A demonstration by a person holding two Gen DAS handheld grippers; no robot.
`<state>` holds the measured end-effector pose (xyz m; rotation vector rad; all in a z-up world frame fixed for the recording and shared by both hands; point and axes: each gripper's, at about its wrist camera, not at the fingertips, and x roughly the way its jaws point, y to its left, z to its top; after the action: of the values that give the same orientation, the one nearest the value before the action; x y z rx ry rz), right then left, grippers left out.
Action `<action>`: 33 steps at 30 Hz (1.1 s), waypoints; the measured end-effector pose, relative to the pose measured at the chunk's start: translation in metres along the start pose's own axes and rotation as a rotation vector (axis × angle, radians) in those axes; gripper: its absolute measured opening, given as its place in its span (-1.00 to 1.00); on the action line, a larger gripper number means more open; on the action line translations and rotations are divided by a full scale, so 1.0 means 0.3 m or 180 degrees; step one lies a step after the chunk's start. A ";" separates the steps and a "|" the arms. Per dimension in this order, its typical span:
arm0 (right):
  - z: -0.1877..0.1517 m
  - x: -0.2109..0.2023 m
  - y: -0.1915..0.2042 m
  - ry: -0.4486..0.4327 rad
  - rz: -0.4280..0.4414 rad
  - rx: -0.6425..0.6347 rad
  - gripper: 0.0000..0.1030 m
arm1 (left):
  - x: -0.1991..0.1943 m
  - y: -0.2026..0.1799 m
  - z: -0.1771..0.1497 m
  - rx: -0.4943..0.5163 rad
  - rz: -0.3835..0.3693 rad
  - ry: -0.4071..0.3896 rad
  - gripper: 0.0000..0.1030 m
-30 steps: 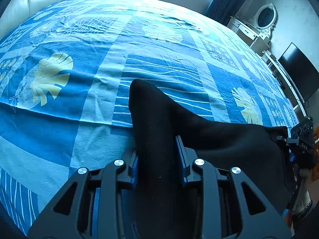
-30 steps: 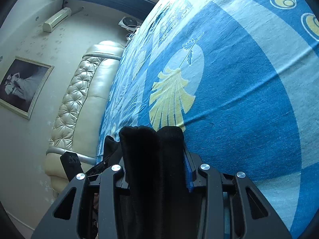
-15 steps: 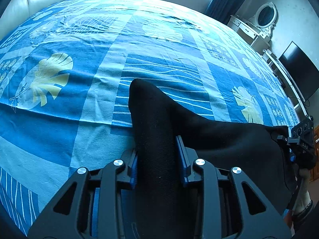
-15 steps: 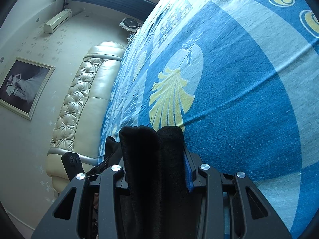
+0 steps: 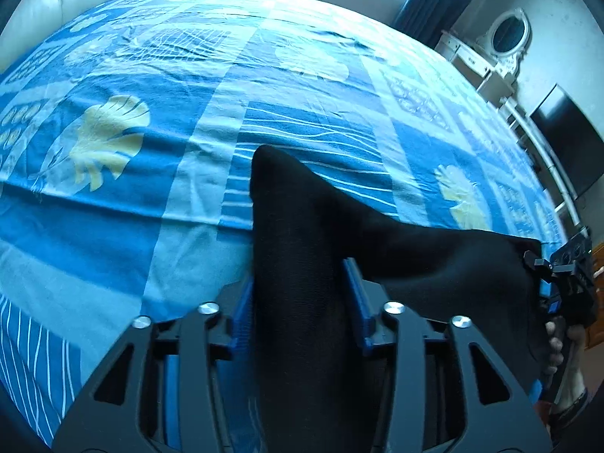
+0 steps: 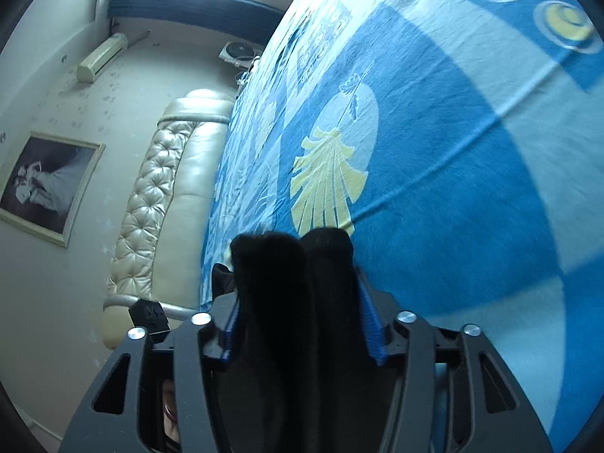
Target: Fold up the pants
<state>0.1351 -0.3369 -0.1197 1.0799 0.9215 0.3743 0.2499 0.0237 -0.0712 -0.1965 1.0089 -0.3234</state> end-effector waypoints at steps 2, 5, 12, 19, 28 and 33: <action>-0.023 -0.050 -0.002 -0.0050 0.0004 0.0050 0.33 | -0.047 0.021 -0.039 -0.0083 -0.0098 -0.0016 0.40; -0.075 -0.131 -0.012 -0.0100 -0.0079 0.0060 0.43 | -0.114 0.063 -0.118 -0.0245 -0.0348 -0.0010 0.56; -0.209 -0.216 -0.036 -0.0075 -0.0120 0.0097 0.50 | -0.188 0.154 -0.330 -0.0874 -0.0885 0.0085 0.60; -0.264 -0.111 0.022 0.0104 -0.0182 -0.0016 0.54 | -0.165 0.120 -0.383 -0.1014 -0.1126 0.0033 0.65; -0.278 -0.111 0.035 0.0091 -0.0357 -0.0098 -0.27 | -0.177 0.032 -0.355 -0.0696 -0.0817 0.0061 -0.30; -0.293 -0.135 0.067 0.0067 -0.0346 -0.0163 -0.30 | -0.210 0.003 -0.341 -0.0611 -0.0685 0.0040 -0.40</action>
<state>0.0449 -0.3030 -0.0977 0.9764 0.9800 0.3181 0.1319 0.0456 -0.0745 -0.4795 1.0335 -0.4237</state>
